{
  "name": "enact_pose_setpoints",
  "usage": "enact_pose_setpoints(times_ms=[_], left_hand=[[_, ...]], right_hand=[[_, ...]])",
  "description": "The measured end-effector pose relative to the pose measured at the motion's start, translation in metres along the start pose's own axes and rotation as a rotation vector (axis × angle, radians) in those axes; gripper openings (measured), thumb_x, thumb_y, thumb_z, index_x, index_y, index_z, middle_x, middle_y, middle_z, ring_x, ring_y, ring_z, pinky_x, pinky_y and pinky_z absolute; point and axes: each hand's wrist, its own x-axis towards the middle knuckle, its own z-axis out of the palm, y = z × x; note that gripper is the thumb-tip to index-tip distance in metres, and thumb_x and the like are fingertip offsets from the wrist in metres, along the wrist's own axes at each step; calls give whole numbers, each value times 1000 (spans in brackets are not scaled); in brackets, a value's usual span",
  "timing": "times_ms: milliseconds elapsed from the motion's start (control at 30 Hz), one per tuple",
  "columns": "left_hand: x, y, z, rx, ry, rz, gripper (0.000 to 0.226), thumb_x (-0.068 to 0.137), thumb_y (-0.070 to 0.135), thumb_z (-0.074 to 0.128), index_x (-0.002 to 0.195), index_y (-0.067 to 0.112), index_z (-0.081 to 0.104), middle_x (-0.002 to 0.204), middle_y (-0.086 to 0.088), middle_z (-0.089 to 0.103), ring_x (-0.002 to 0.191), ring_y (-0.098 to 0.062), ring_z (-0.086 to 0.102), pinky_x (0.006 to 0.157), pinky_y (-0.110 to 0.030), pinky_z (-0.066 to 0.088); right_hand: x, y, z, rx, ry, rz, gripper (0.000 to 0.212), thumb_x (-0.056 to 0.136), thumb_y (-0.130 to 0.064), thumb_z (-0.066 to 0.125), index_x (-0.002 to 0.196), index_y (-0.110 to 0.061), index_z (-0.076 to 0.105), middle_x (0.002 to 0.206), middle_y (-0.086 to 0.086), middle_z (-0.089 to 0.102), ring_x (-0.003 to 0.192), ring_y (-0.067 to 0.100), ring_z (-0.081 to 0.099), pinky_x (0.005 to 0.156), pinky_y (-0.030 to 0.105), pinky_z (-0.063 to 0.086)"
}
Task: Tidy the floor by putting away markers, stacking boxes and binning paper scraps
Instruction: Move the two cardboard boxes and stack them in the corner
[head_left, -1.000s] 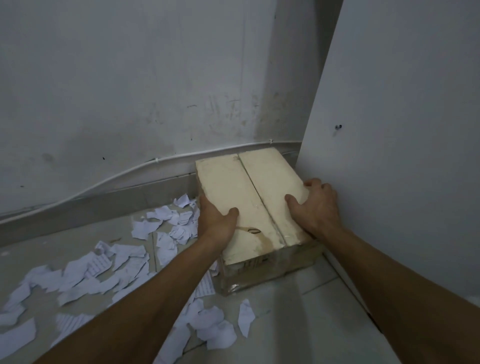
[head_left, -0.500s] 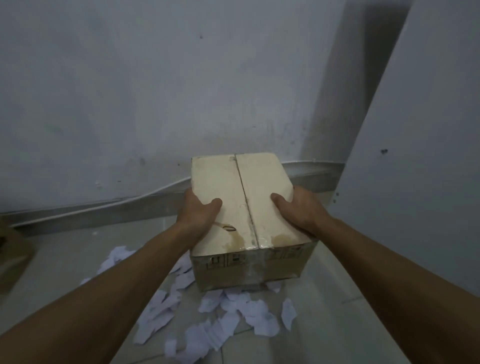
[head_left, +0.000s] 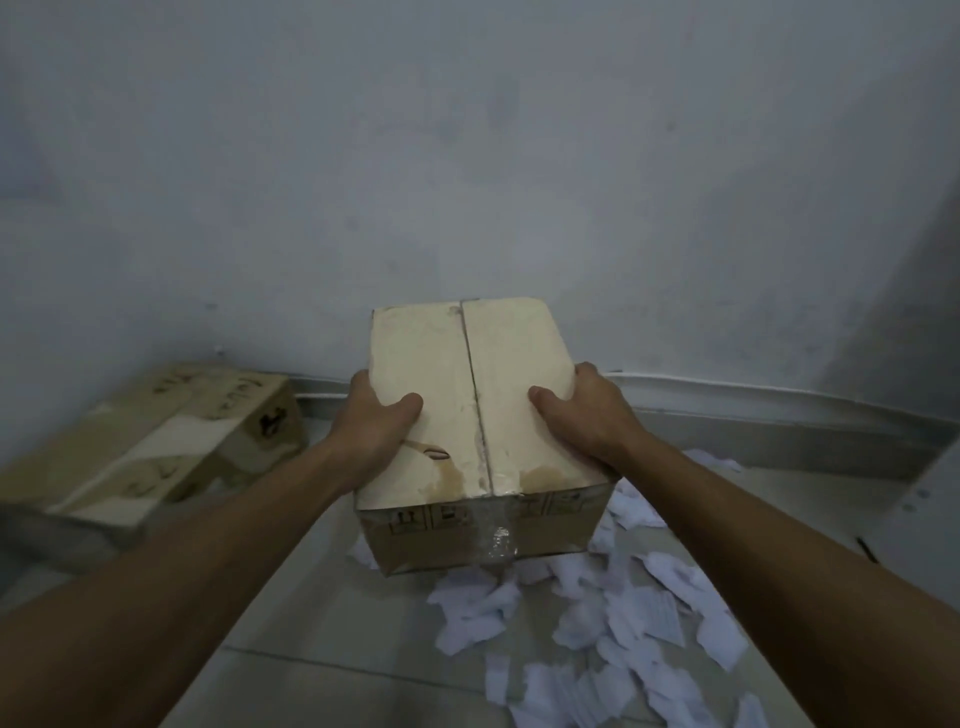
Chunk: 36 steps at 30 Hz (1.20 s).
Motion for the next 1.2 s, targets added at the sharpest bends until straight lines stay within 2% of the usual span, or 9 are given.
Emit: enact_pose_setpoints(times_ms=[300, 400, 600, 733, 833, 933, 1033, 1100, 1200], left_hand=[[-3, -26, -150, 53, 282, -67, 43, 81, 34, 64, 118, 22, 47, 105, 0, 60, 80, -14, 56, 58, -25, 40], [-1, -29, -204, 135, 290, -96, 52, 79, 34, 68, 124, 22, 45, 96, 7, 55, 77, -8, 52, 56, -25, 39], [10, -46, -267, 247, 309, -146, 58, 80, 32, 73, 129, 13, 47, 117, -5, 55, 88, -19, 55, 61, -28, 41], [18, -68, -280, 356, 266, -177, 60, 87, 35, 69, 136, 9, 45, 133, -8, 51, 103, -22, 50, 81, -32, 41], [21, -70, -281, 457, 321, -77, 63, 89, 32, 68, 144, 15, 42, 150, -8, 40, 130, -27, 44, 103, -36, 37], [17, -61, -269, 661, 420, 118, 38, 89, 19, 64, 126, 29, 59, 141, -5, 46, 129, -28, 41, 103, -40, 38], [7, -48, -250, 754, 347, 107, 24, 89, 39, 58, 111, 34, 66, 124, -1, 57, 120, -27, 48, 101, -49, 40], [1, -41, -242, 805, 232, 31, 47, 84, 65, 50, 117, 35, 63, 127, 1, 56, 120, -26, 49, 101, -52, 37], [-9, -34, -241, 880, 98, -68, 89, 66, 92, 34, 133, 36, 51, 143, -2, 44, 130, -28, 42, 102, -56, 33]], right_hand=[[12, -120, 102, 116, -154, -171, 56, 91, -45, 59, 128, -5, 46, 126, 13, 57, 94, 24, 51, 77, 33, 41], [11, -159, 134, 188, -195, -185, 57, 89, -46, 60, 127, -6, 46, 118, 9, 55, 94, 24, 52, 74, 34, 42], [8, -215, 177, 409, -232, -99, 43, 79, -35, 57, 113, -10, 52, 109, 9, 60, 92, 30, 61, 81, 43, 56], [5, -223, 207, 405, -299, -26, 32, 82, -28, 56, 106, -7, 52, 103, 10, 60, 89, 31, 61, 77, 42, 57], [10, -232, 209, 489, -336, 97, 33, 81, -22, 58, 107, -2, 58, 104, 15, 64, 90, 36, 64, 82, 48, 58], [14, -252, 203, 662, -310, 192, 23, 85, -10, 56, 104, 0, 60, 99, 14, 63, 80, 28, 61, 66, 35, 54], [-2, -273, 205, 824, -341, 251, 36, 86, -5, 50, 121, 0, 57, 104, 12, 60, 77, 22, 55, 65, 31, 47], [-18, -280, 212, 798, -340, 242, 38, 87, -10, 49, 123, -3, 58, 115, 14, 62, 88, 27, 58, 72, 35, 51], [-33, -283, 217, 713, -273, 183, 26, 87, -13, 46, 108, -6, 61, 112, 15, 64, 100, 34, 60, 87, 43, 54]])
